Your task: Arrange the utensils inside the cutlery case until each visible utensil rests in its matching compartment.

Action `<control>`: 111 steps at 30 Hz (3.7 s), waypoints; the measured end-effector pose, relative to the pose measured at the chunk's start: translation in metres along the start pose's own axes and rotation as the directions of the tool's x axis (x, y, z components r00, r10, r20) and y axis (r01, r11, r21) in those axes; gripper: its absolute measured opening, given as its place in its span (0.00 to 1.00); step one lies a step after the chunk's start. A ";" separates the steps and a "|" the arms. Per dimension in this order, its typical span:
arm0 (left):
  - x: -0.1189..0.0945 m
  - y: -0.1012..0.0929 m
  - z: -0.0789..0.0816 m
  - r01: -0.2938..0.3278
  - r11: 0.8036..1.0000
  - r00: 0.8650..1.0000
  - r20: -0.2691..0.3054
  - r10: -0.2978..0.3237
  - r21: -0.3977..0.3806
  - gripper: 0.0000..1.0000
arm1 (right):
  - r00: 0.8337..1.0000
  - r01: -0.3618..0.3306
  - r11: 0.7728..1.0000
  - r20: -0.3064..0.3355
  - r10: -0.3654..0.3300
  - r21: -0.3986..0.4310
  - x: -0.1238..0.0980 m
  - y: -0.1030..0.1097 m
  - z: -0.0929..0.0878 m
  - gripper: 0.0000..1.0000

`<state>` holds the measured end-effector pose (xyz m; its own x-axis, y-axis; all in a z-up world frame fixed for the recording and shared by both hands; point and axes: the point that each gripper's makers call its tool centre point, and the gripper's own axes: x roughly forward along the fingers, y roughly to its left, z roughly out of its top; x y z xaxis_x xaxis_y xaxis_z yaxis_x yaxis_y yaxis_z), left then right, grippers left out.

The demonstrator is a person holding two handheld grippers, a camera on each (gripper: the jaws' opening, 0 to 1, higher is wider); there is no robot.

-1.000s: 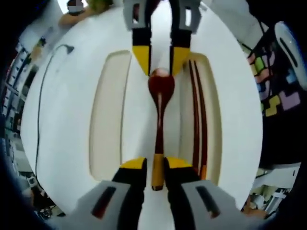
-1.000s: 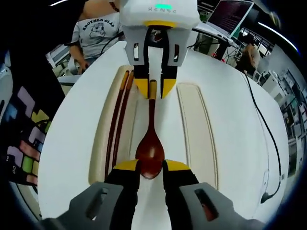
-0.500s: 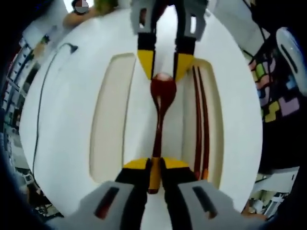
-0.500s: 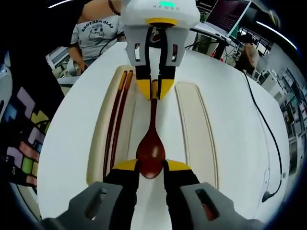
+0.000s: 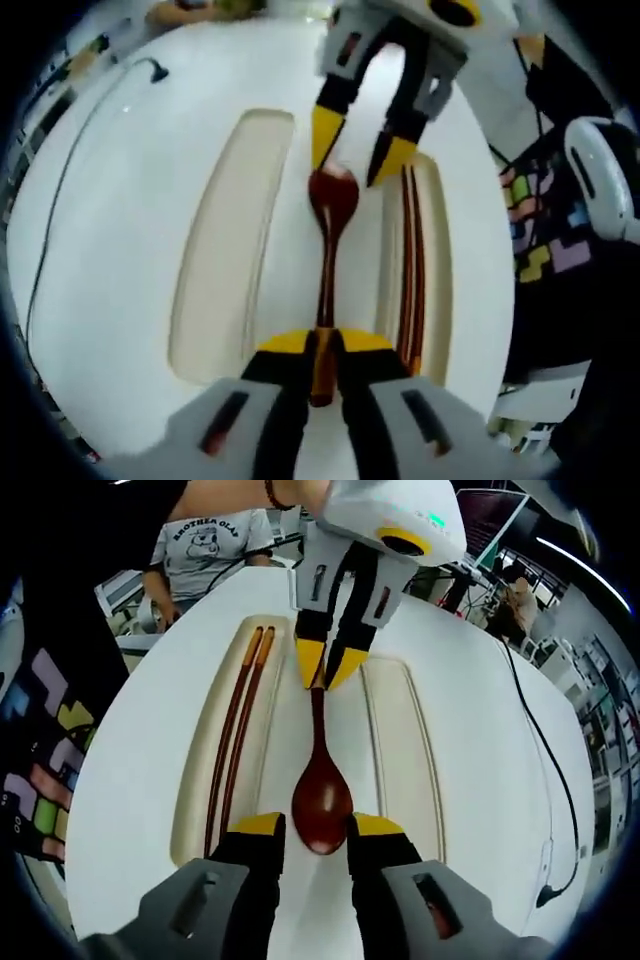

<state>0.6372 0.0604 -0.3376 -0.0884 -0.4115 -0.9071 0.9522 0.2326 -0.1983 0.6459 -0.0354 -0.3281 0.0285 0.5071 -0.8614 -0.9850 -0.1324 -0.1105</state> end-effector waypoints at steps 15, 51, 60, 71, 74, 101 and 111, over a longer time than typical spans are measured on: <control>0.000 -0.003 0.001 -0.175 0.943 0.980 -0.037 0.193 0.284 0.09 | 1.000 -0.016 1.000 -0.013 0.016 0.005 -0.001 0.000 -0.002 0.24; -0.002 0.008 0.013 -0.281 0.882 0.958 0.051 0.284 0.379 0.06 | 0.994 -0.089 0.996 -0.054 0.090 0.016 -0.004 0.021 -0.005 0.03; 0.000 0.003 0.011 -0.234 0.948 0.971 0.093 0.219 0.217 0.13 | 0.996 -0.055 0.994 -0.080 0.048 -0.095 -0.009 0.020 -0.011 0.02; -0.025 0.028 0.026 -0.155 0.927 0.902 0.334 0.275 -0.342 0.32 | 0.995 0.086 0.992 -0.036 -0.089 -0.091 -0.038 0.014 -0.026 0.02; -0.035 0.030 0.036 -0.018 0.886 0.850 0.459 0.258 -0.464 0.32 | 0.990 0.128 0.986 -0.042 -0.133 -0.105 -0.042 0.013 -0.040 0.02; -0.079 0.029 0.103 0.852 0.324 0.395 0.911 0.121 -0.412 0.27 | 0.824 0.533 0.696 0.110 -0.555 -0.482 -0.091 -0.029 -0.036 0.03; -0.074 0.028 0.102 0.844 0.316 0.414 0.901 0.129 -0.433 0.18 | 0.809 0.547 0.643 0.139 -0.571 -0.536 -0.088 -0.019 -0.030 0.02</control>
<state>0.7005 0.0074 -0.2380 0.3502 -0.9343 -0.0665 0.0993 0.1076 -0.9892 0.6674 -0.1028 -0.2655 0.5620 0.6045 -0.5646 -0.5268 -0.2646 -0.8077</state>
